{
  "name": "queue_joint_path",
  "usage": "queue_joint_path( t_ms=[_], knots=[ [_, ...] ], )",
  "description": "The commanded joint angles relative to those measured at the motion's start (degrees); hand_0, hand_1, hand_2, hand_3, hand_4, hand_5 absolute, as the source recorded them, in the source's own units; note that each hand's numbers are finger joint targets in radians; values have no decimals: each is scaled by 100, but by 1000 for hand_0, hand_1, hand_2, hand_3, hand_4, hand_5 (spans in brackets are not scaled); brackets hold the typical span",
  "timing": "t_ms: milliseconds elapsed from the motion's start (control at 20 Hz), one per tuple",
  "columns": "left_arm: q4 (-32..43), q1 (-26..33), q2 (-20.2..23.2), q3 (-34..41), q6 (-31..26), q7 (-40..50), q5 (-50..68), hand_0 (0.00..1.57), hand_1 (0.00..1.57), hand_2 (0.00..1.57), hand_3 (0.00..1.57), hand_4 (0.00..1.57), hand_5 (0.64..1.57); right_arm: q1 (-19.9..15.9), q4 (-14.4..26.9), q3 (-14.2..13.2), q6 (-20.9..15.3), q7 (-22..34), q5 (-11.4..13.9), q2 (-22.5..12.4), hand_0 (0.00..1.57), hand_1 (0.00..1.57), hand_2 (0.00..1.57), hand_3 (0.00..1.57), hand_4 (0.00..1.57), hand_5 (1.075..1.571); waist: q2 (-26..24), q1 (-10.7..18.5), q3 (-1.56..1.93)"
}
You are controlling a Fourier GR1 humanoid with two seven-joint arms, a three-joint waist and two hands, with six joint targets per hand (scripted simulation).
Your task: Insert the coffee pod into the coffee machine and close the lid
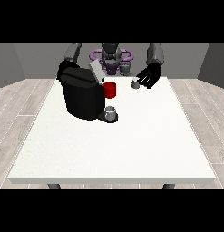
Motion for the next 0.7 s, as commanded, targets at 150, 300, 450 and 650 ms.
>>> queue_joint_path(
  t_ms=[150,300,450,650],
  knots=[
    [-64,-431,235,206,-443,59,69,1255,1255,1332,1288,556,1571,22,9,148,-44,-185,32,135,0,0,0,0,489,1571,51,-113,0],
    [-123,-809,392,248,-305,197,-51,1256,1256,1327,1277,536,1571,-147,-86,257,-217,-162,24,212,0,0,0,0,496,1571,177,-255,0],
    [-102,-1103,322,365,-412,453,26,1017,1017,1206,1226,503,1571,-286,-104,212,-104,-115,49,148,0,0,0,0,500,1571,247,-385,0],
    [44,-1497,468,610,-437,754,125,1209,1209,1245,1188,486,1571,-367,-335,257,10,-44,47,51,0,0,0,0,494,1571,407,-720,-1]
  ],
)
